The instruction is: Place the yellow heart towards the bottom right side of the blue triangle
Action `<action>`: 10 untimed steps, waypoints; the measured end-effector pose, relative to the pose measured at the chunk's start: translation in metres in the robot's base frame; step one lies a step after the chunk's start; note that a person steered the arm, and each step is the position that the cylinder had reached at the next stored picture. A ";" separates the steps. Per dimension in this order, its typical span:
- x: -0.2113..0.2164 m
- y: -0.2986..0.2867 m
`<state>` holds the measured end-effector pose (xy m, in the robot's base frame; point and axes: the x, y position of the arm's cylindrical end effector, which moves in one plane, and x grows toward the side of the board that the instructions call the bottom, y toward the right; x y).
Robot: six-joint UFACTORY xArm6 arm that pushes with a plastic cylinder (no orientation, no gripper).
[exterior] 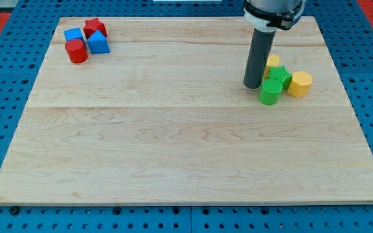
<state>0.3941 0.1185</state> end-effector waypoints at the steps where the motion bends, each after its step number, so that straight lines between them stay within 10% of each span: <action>1: 0.000 0.000; 6: -0.098 -0.086; 9: -0.041 -0.050; 10: -0.090 -0.023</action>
<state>0.3041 0.0960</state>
